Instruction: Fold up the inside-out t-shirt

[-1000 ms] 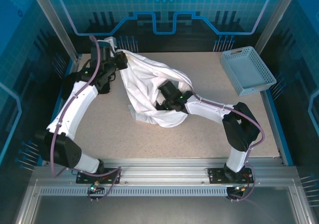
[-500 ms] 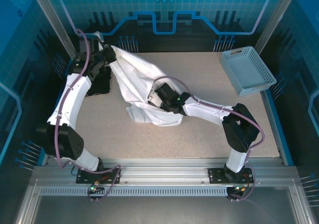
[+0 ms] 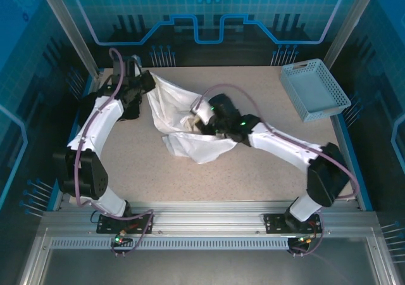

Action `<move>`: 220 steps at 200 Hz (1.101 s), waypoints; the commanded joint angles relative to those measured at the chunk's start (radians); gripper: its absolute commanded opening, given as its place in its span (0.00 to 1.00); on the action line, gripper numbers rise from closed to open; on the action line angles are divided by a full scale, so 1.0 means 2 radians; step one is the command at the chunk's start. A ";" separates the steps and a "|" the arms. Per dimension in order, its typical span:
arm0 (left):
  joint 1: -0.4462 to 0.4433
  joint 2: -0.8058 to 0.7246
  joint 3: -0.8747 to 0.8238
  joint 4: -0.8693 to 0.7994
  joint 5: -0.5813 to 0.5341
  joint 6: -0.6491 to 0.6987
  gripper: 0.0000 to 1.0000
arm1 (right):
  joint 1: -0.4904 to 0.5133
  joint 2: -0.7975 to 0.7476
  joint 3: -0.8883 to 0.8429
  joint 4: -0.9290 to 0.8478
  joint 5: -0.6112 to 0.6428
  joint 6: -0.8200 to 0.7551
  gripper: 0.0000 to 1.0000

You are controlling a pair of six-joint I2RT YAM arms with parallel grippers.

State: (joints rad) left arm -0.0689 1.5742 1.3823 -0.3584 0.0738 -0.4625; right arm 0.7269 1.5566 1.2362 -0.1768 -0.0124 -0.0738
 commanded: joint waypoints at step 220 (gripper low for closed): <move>-0.152 -0.115 -0.292 0.267 0.196 -0.076 0.81 | -0.116 -0.083 -0.094 0.167 -0.256 0.060 0.00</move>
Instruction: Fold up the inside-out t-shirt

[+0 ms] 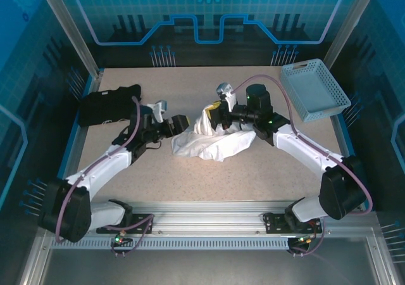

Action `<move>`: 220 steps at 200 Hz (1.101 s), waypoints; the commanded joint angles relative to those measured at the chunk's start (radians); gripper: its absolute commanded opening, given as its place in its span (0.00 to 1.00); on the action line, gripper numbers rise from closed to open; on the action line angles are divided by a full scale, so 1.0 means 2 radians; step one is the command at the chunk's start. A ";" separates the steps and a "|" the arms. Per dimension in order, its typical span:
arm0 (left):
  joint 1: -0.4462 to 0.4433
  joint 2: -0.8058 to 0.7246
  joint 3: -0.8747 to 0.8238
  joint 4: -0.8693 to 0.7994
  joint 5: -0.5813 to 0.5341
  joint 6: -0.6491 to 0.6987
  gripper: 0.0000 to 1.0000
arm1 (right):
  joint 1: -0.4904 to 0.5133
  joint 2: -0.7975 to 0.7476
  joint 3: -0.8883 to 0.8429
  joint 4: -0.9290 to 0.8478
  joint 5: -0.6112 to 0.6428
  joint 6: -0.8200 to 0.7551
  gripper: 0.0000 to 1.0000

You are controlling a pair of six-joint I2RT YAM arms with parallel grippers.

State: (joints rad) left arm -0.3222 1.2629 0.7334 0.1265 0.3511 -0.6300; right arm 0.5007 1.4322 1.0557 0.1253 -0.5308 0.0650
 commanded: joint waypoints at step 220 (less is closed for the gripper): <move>0.058 -0.026 -0.114 -0.022 -0.228 0.006 0.00 | -0.045 -0.112 -0.168 0.061 0.048 0.045 0.00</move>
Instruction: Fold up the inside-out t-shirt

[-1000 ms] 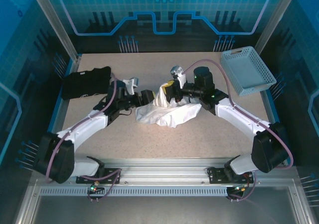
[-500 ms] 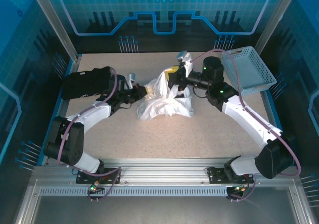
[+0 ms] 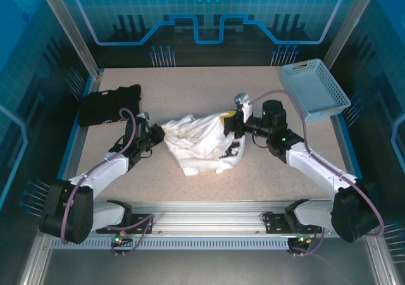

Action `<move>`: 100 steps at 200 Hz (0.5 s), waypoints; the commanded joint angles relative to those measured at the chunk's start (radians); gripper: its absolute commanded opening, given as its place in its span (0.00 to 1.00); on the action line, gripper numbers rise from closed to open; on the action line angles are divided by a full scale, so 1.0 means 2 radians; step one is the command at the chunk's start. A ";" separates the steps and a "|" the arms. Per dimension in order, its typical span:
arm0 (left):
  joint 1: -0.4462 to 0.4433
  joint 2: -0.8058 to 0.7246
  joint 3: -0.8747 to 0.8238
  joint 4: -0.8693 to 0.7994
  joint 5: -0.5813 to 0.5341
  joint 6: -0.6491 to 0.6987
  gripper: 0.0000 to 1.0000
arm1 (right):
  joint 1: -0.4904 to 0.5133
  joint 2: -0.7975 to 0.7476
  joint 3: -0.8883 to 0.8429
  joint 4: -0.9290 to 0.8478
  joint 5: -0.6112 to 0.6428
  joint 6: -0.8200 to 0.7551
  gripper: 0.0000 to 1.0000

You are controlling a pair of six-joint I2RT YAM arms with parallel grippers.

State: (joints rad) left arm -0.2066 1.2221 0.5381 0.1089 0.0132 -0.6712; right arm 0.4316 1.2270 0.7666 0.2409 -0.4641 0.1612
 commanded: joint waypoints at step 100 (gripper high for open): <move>-0.061 -0.109 -0.008 -0.113 -0.073 0.068 0.65 | 0.047 -0.042 -0.111 -0.088 0.043 0.001 0.00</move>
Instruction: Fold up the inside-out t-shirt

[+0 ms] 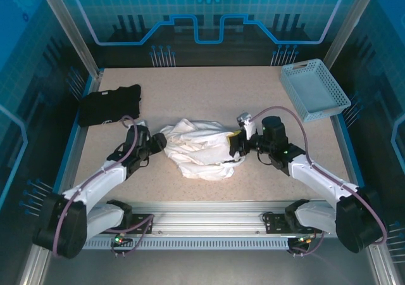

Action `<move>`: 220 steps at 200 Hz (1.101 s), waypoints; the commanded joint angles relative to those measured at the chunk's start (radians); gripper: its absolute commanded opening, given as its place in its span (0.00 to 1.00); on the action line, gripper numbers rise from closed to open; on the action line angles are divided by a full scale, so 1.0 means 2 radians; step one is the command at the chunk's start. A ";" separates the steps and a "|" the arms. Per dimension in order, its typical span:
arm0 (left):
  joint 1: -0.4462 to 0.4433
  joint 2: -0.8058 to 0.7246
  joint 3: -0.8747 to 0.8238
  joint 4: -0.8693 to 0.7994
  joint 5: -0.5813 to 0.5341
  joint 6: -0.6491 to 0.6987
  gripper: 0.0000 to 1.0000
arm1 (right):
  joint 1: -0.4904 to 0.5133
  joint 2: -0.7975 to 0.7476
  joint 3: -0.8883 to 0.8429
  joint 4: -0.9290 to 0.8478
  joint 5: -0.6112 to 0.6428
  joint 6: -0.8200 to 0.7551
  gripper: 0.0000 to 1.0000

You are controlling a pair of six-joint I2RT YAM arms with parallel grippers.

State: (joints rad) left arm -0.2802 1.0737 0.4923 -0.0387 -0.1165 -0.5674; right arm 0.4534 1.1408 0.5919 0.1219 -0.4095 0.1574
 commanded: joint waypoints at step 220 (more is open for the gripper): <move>-0.047 0.048 0.310 0.003 0.154 0.057 0.00 | 0.069 -0.073 0.132 -0.162 0.215 -0.027 0.00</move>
State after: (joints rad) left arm -0.3767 1.3369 1.0279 -0.1593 0.0834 -0.3931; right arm 0.6277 1.0790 0.6754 -0.0990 -0.1146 0.1528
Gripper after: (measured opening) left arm 0.059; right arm 0.072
